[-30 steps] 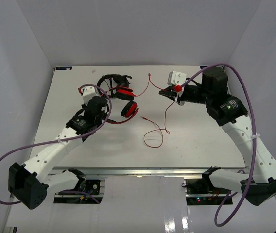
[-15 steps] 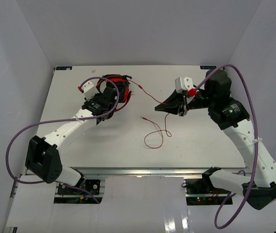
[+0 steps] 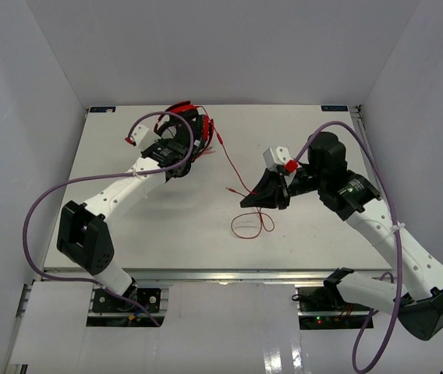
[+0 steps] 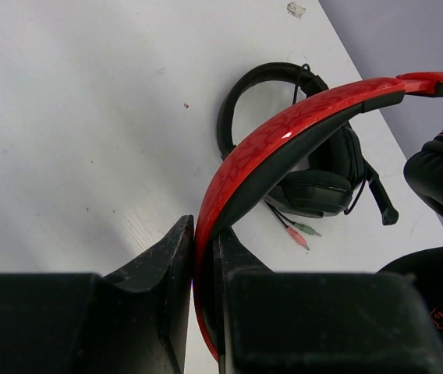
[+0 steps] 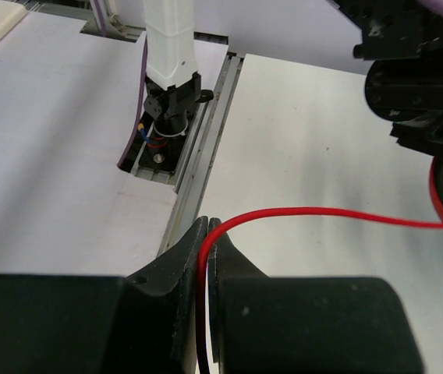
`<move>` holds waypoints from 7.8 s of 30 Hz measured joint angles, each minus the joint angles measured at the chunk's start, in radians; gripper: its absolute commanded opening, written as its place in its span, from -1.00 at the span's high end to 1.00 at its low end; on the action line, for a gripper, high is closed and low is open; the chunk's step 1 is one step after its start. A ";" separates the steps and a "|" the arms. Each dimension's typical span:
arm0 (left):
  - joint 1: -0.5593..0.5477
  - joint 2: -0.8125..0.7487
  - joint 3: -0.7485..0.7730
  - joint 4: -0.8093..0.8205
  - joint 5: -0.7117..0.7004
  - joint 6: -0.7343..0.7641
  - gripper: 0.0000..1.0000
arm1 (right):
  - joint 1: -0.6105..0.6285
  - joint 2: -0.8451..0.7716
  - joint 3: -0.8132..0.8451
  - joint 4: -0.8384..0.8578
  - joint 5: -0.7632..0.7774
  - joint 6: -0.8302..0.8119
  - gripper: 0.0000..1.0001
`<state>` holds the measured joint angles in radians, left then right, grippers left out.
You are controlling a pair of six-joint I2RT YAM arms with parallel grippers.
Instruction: Wrap the headphones
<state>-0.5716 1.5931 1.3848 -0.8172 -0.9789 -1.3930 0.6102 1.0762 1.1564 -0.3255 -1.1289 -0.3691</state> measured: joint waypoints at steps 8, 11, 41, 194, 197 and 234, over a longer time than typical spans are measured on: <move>0.000 0.004 0.036 -0.043 0.011 -0.094 1.00 | 0.043 -0.010 -0.095 0.037 0.006 0.002 0.85; 0.000 0.005 0.055 -0.043 0.011 -0.111 1.00 | 0.053 -0.010 -0.136 0.062 0.009 0.013 0.85; 0.001 -0.228 0.016 0.046 0.104 -0.134 1.00 | 0.067 0.016 -0.290 0.093 0.140 -0.064 0.85; -0.086 -0.420 -0.396 0.029 1.265 1.498 1.00 | -0.218 0.390 0.165 -0.355 0.192 -0.286 0.85; -0.095 -0.390 -0.382 0.013 1.215 1.503 1.00 | -0.218 0.394 0.171 -0.386 0.187 -0.305 0.85; -0.173 -0.142 -0.243 0.009 0.869 1.406 1.00 | -0.074 0.363 0.179 -0.239 0.109 -0.045 0.85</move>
<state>-0.7443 1.4513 1.1419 -0.8084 -0.1097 0.0125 0.5361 1.4395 1.3350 -0.5643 -1.0196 -0.4139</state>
